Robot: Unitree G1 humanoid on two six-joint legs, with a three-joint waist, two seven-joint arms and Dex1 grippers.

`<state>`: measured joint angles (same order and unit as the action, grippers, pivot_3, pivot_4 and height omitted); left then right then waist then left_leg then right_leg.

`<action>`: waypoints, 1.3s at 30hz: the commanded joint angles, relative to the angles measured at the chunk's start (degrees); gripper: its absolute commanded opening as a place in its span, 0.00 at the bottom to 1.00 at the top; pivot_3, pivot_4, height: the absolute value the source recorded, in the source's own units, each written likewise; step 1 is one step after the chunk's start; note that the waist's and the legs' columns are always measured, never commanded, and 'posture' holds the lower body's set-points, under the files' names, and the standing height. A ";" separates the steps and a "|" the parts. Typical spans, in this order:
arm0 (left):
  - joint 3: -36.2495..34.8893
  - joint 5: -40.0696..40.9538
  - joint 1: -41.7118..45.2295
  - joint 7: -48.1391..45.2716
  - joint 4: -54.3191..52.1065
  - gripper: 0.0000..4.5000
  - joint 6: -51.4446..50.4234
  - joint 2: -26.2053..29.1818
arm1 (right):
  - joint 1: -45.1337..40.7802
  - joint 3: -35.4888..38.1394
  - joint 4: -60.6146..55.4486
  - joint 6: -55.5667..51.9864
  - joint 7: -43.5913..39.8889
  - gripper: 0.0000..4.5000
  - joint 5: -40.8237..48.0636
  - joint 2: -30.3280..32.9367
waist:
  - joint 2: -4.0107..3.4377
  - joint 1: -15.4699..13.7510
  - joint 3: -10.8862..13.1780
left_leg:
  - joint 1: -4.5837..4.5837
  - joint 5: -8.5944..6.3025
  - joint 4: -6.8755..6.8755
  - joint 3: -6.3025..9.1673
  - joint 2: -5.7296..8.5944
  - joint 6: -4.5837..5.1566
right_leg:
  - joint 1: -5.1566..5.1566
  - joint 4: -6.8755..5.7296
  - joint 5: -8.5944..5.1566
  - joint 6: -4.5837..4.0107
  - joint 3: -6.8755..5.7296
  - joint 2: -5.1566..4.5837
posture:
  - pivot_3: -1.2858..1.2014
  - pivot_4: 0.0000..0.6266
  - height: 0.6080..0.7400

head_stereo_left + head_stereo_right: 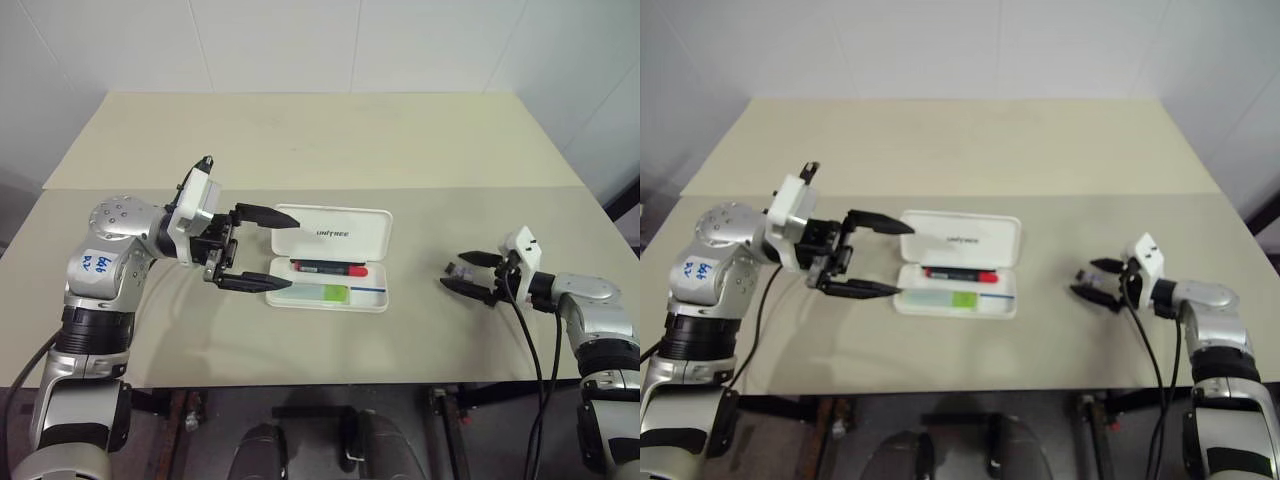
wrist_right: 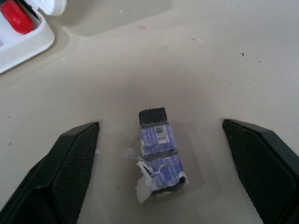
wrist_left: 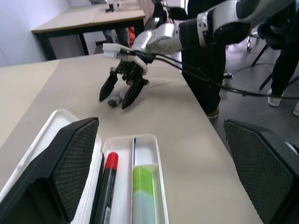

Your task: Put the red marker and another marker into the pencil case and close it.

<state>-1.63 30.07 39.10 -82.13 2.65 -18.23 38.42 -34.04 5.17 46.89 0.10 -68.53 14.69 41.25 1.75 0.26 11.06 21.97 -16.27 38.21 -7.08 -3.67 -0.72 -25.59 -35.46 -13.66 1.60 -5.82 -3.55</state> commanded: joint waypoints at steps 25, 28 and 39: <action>-1.34 -0.63 -6.42 -0.76 2.21 1.00 6.89 1.12 | 4.50 -7.79 -43.36 -16.49 -6.37 0.09 7.77 -5.27 | -0.03 1.11 0.02 | -0.22 -0.01 -0.13 0.12 -0.11 -0.13 | 0.01 -0.17 -0.07 -0.12 0.47 -0.01 | 0.52 0.24 1.00; -1.13 -1.15 -7.23 -0.81 2.55 1.00 7.84 1.07 | 4.03 -10.29 -45.89 -18.82 -6.20 0.09 7.73 -6.24 | -0.03 1.15 0.02 | -0.21 -0.03 -0.14 0.11 -0.11 -0.09 | 0.01 -0.15 -0.07 -0.12 0.47 -0.03 | 0.52 0.24 1.00; -1.22 -1.14 -8.83 0.72 1.22 1.00 8.27 0.90 | 1.82 -17.90 -40.62 -17.98 -5.92 0.09 1.55 -8.17 | -0.03 1.19 0.02 | -0.19 -0.07 -0.16 0.10 -0.07 -0.07 | -0.01 -0.09 -0.08 -0.12 0.45 -0.02 | 0.52 0.24 1.00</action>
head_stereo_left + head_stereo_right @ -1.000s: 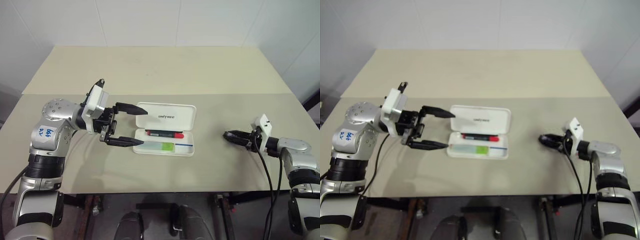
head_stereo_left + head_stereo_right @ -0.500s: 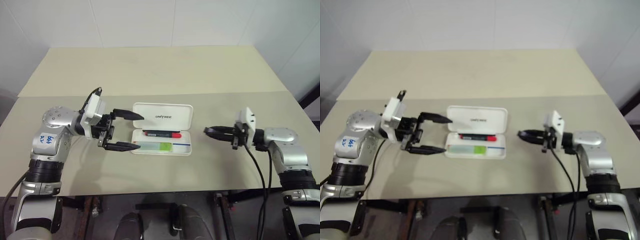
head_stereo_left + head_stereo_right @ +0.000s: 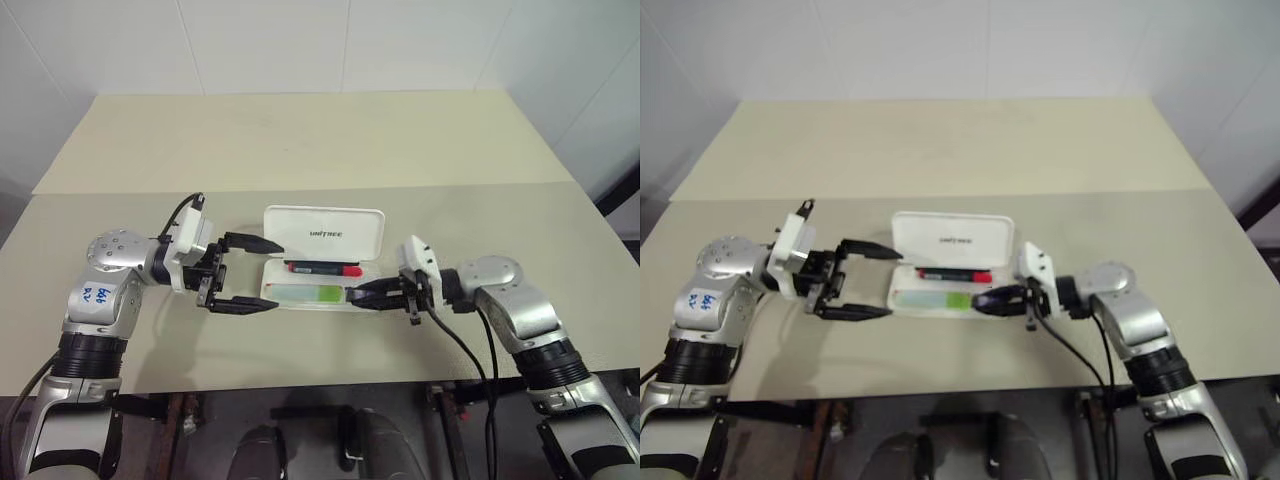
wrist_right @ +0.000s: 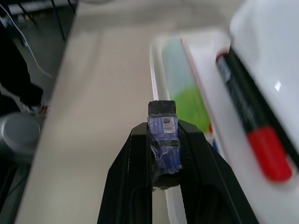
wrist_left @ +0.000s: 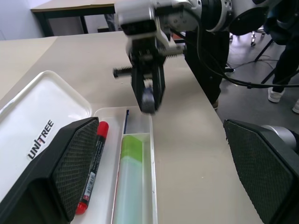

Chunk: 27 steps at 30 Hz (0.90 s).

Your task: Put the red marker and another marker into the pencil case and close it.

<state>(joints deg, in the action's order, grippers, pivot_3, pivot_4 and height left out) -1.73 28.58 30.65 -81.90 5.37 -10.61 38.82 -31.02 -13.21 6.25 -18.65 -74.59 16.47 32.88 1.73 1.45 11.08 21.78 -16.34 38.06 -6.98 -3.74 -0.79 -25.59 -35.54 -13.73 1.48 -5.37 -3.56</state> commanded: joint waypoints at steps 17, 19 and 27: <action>-0.85 0.44 0.14 1.43 -1.74 1.00 0.64 0.23 | -3.67 0.02 3.97 2.69 0.44 0.09 -2.93 -1.98 | 0.00 0.08 0.00 | 0.02 -0.04 -0.01 0.00 -0.03 -0.03 | -0.02 0.01 -0.02 -0.02 -0.03 0.01 | 0.52 0.24 1.00; -0.84 0.42 0.25 1.43 -1.66 1.00 0.69 0.20 | -3.49 0.00 4.25 2.75 0.25 0.09 -3.02 -1.92 | 0.00 0.09 0.00 | 0.02 -0.04 -0.02 0.00 -0.03 -0.04 | -0.02 0.02 -0.02 -0.02 -0.03 0.01 | 0.52 0.24 1.00; -0.89 0.23 0.83 1.46 -1.07 1.00 0.94 0.23 | -3.87 0.94 7.44 4.43 -0.63 0.25 -3.70 -0.66 | 0.00 0.10 0.00 | 0.02 -0.04 -0.02 0.00 -0.03 -0.04 | -0.02 0.02 -0.02 -0.02 -0.04 0.02 | 0.52 0.24 1.00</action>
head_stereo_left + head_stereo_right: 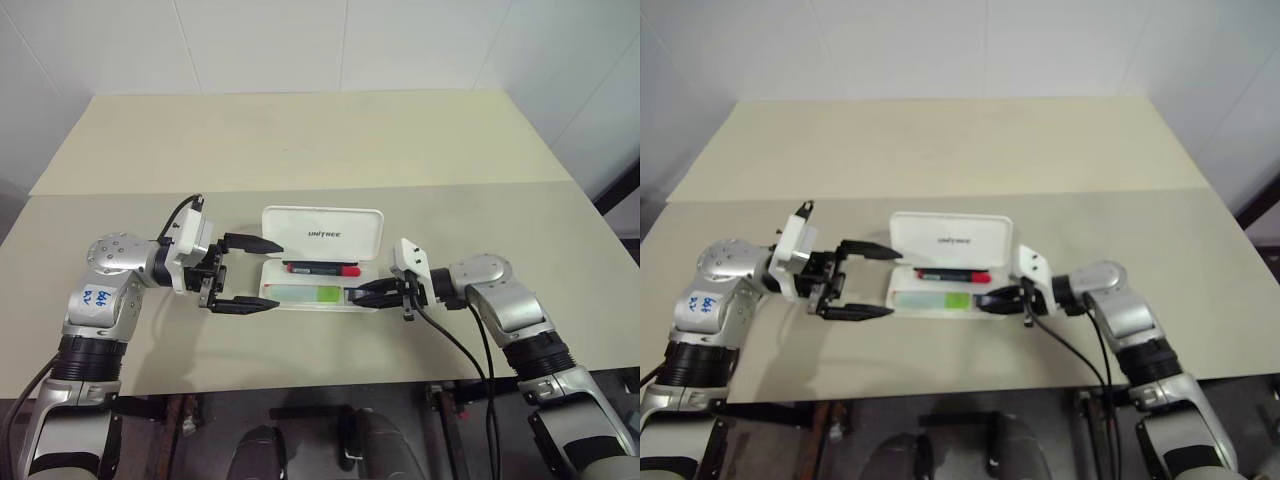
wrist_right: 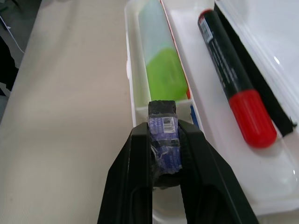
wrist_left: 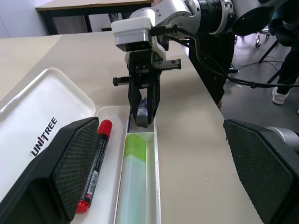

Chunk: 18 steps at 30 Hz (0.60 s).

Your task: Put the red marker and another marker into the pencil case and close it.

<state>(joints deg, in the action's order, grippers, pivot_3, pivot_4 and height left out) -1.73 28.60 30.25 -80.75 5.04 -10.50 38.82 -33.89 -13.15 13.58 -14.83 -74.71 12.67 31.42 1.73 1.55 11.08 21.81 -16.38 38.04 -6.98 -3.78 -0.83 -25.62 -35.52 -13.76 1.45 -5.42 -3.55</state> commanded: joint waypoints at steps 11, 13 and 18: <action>-0.55 -0.01 2.23 0.83 0.14 1.00 0.84 -0.25 | -2.44 2.89 -4.40 -0.31 -0.45 0.99 4.06 -1.36 | 0.00 0.04 0.00 | 0.00 0.00 -0.01 0.00 -0.02 -0.01 | -0.01 -0.01 0.00 0.00 0.01 0.00 | 0.52 0.24 1.00; -0.57 0.08 2.31 1.02 0.16 1.00 0.69 -0.25 | -2.56 3.96 -7.05 -0.86 -0.55 0.99 5.98 -1.21 | 0.00 0.03 0.00 | 0.00 0.00 -0.01 0.00 -0.02 -0.01 | -0.02 -0.01 0.00 0.00 0.01 0.00 | 0.52 0.24 1.00; -0.90 0.31 2.21 1.73 -0.08 1.00 0.22 -0.11 | -0.91 6.35 -12.84 -3.54 0.27 0.99 9.77 0.02 | 0.00 -0.05 0.00 | 0.02 -0.02 -0.03 0.02 -0.04 -0.02 | -0.02 0.02 -0.01 0.00 -0.01 -0.01 | 0.52 0.24 1.00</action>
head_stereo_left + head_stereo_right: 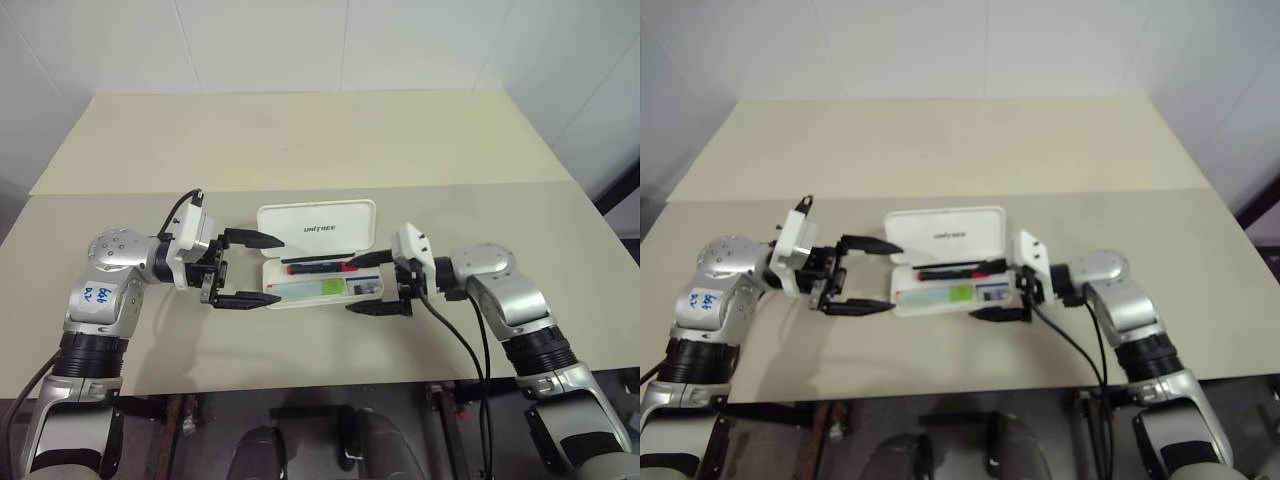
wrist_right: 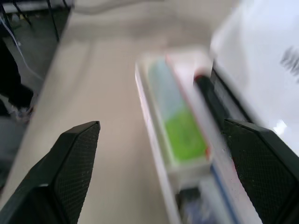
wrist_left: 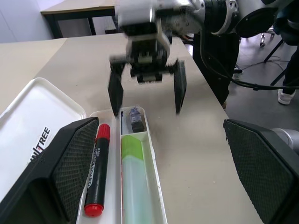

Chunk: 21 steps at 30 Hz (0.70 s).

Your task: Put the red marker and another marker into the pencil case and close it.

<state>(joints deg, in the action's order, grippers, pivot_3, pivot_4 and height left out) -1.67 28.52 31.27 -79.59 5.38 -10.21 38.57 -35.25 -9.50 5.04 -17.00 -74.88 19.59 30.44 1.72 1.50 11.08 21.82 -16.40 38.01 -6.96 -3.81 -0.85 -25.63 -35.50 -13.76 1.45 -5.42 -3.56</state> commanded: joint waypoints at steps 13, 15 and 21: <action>-4.02 1.67 -1.78 2.82 -1.83 1.00 -1.21 1.96 | 9.45 14.02 -7.58 -1.14 4.05 0.99 6.35 8.73 | 0.00 -0.11 0.00 | 0.20 -0.05 -0.03 0.08 0.02 0.02 | -0.05 0.18 -0.01 0.02 -0.20 -0.01 | 0.52 0.24 1.00; -4.51 1.83 -2.37 2.94 -2.14 1.00 -1.61 2.23 | 10.20 15.12 -6.73 -0.35 3.95 0.99 5.98 10.05 | 0.00 0.04 0.00 | 0.21 -0.05 -0.03 0.08 0.02 0.01 | -0.07 0.19 -0.02 0.02 -0.27 0.00 | 0.52 0.24 1.00; -4.98 2.30 -3.44 2.84 -3.07 0.91 -2.40 2.35 | 11.18 16.16 -6.84 -0.15 4.03 1.00 6.57 11.38 | 0.00 0.02 0.00 | 0.20 -0.05 -0.04 0.07 0.00 0.00 | -0.08 0.19 -0.03 0.00 -0.36 0.00 | 0.52 0.24 1.00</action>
<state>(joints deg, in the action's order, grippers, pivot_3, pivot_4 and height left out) -4.68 29.23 28.31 -76.85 4.70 -12.50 39.95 -24.12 4.99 -0.27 -17.75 -70.97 24.75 40.88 1.72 1.51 11.08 22.03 -16.45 37.98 -6.89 -3.81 -0.85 -25.71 -35.31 -13.79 1.45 -5.78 -3.56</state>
